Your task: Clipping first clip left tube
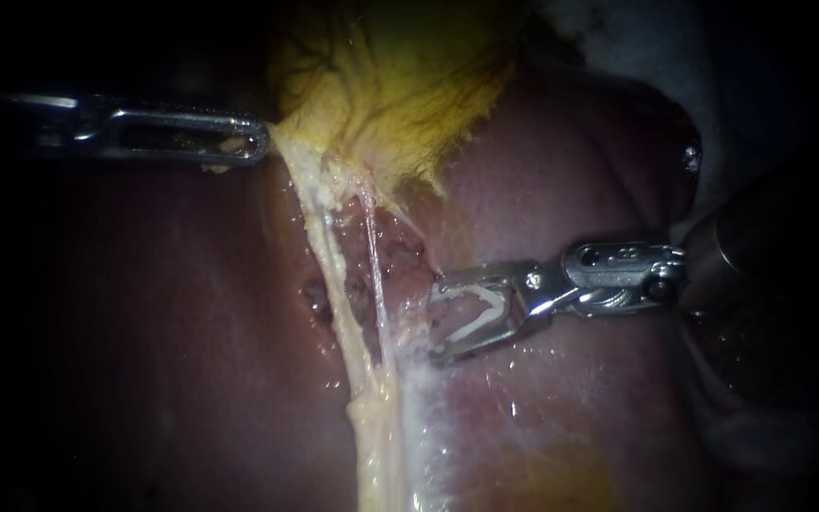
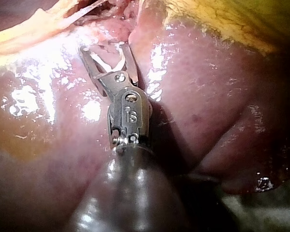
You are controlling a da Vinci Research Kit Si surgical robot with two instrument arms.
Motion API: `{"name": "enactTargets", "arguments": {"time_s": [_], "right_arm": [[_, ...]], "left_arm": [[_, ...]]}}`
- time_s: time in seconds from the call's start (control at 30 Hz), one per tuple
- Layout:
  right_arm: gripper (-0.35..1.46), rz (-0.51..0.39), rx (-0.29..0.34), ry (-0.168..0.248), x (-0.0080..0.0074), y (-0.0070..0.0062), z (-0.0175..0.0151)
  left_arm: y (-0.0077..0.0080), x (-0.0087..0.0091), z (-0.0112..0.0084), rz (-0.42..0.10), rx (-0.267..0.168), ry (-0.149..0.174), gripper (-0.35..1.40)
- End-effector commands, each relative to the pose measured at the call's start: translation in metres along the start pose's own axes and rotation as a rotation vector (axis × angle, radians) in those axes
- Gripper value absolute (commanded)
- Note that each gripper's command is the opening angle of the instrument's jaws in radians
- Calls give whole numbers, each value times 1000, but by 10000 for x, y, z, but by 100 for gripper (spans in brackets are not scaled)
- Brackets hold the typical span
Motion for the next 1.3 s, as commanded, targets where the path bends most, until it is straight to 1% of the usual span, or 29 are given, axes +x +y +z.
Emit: {"name": "enactTargets", "arguments": {"time_s": [0.03, 0.13, 0.33, 0.47, 0.67, 0.87, 1.03, 1.17, 1.3], "right_arm": [[53, 0, 1, 0, 1, -1, -1], [53, 1, 3, 0, 3, -4, -4], [53, 6, 25, -4, 15, -19, -12], [53, 2, 51, -10, 28, -32, -18], [53, 1, 105, -18, 47, -48, -28], [53, 3, 116, -18, 62, -59, -36], [53, 8, 120, -18, 71, -67, -40], [53, 10, 126, -3, 76, -71, -39], [53, 12, 129, 12, 81, -73, -35]], "left_arm": [[0, 0, 0, 0, 0, 0, -35], [0, 0, 0, 0, 0, 0, -35], [0, 0, 0, 0, 0, 0, -35], [1, 0, 0, 0, 1, 0, -35], [2, 1, -1, 0, 1, 0, -35], [2, 1, -1, 0, 1, 0, -35], [2, 1, -1, 0, 1, 0, -35], [2, 1, -1, 0, 1, 0, -35], [2, 1, -1, 0, 1, 0, -35]]}}
